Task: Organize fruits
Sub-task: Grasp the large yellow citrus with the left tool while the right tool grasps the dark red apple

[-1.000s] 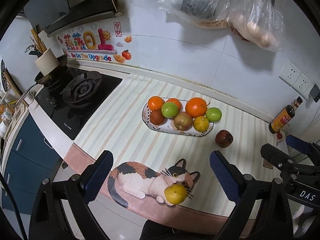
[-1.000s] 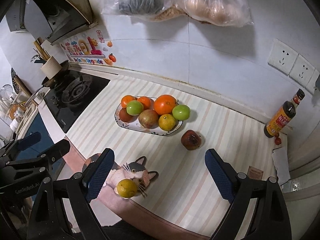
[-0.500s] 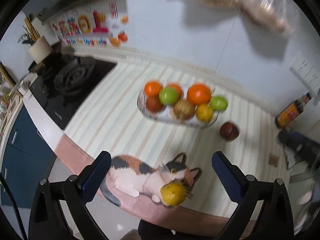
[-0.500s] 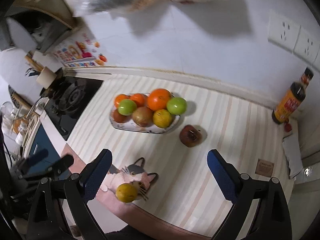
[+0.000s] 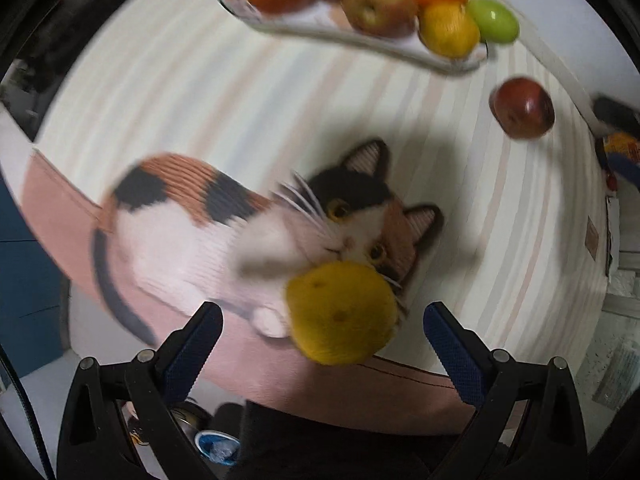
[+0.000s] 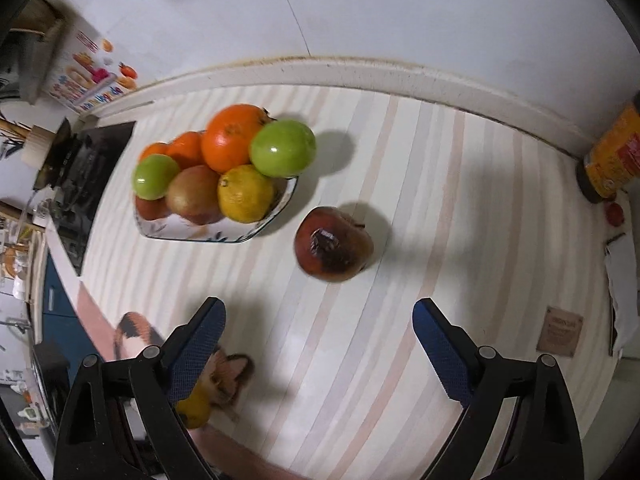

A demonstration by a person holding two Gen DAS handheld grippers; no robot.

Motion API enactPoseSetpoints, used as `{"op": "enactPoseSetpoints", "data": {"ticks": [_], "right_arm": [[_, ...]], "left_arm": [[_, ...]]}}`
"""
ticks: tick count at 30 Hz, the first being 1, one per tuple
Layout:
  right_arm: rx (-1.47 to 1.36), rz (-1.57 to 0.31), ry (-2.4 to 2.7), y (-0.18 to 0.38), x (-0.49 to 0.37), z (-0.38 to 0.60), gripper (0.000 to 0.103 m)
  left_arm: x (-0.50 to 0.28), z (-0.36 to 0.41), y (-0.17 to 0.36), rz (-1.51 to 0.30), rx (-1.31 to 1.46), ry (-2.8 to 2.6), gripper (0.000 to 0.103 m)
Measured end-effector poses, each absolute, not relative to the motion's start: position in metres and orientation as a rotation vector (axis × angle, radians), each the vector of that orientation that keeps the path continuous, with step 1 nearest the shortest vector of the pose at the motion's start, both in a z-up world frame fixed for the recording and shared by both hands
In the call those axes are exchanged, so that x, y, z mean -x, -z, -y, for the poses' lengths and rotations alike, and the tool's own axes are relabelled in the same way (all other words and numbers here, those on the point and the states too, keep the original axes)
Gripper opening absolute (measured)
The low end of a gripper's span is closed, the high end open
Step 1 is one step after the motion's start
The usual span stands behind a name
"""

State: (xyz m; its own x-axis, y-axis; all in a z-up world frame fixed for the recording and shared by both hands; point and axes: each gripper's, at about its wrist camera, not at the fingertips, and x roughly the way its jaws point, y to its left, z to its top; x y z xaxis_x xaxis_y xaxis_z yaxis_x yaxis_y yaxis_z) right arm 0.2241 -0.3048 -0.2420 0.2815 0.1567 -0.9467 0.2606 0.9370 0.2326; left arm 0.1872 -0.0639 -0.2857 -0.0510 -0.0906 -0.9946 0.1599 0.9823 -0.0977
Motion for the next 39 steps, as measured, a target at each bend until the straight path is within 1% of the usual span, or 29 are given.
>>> {"op": "enactPoseSetpoints", "data": {"ticks": [2, 4, 5, 6, 7, 8, 10, 11, 13, 18, 25, 32, 39], "right_arm": [[-0.37, -1.311, 0.075, 0.257, -0.237, 0.304, 0.096], [-0.363, -1.329, 0.077, 0.271, -0.253, 0.302, 0.094], [-0.351, -1.34, 0.077, 0.277, -0.26, 0.301, 0.094], [-0.342, -1.352, 0.083, 0.285, -0.267, 0.299, 0.093], [-0.335, -1.36, 0.084, 0.29, -0.273, 0.298, 0.09], [-0.326, -1.372, 0.084, 0.296, -0.278, 0.297, 0.089], [-0.318, -1.386, 0.087, 0.305, -0.286, 0.295, 0.078], [-0.298, -1.385, 0.101, 0.307, -0.291, 0.294, 0.077], [-0.253, -1.368, 0.107, 0.308, -0.297, 0.293, 0.069], [-0.246, -1.407, 0.053, 0.308, -0.294, 0.283, 0.068], [-0.414, -1.51, -0.173, 0.316, -0.248, 0.238, 0.067], [-0.463, -1.5, -0.186, 0.32, -0.236, 0.228, 0.068], [-0.454, -1.499, -0.192, 0.315, -0.245, 0.226, 0.068]], "left_arm": [[-0.186, 0.071, 0.296, -1.617, -0.07, 0.218, 0.102], [-0.186, 0.075, 0.303, -1.621, -0.085, 0.224, 0.095], [-0.185, 0.078, 0.308, -1.632, -0.092, 0.229, 0.084], [-0.184, 0.08, 0.312, -1.644, -0.099, 0.231, 0.069], [-0.183, 0.081, 0.316, -1.654, -0.12, 0.224, 0.066], [-0.183, 0.081, 0.317, -1.642, -0.123, 0.225, 0.065], [-0.182, 0.08, 0.316, -1.631, -0.112, 0.229, 0.065], [-0.181, 0.079, 0.316, -1.63, -0.107, 0.226, 0.065], [-0.181, 0.079, 0.315, -1.618, -0.115, 0.218, 0.065], [-0.193, 0.066, 0.311, -1.594, -0.098, 0.18, 0.065], [-0.213, 0.054, 0.302, -1.555, -0.069, 0.155, 0.064], [-0.224, 0.042, 0.306, -1.565, -0.065, 0.153, 0.065], [-0.224, 0.058, 0.308, -1.572, -0.079, 0.164, 0.065]]}}
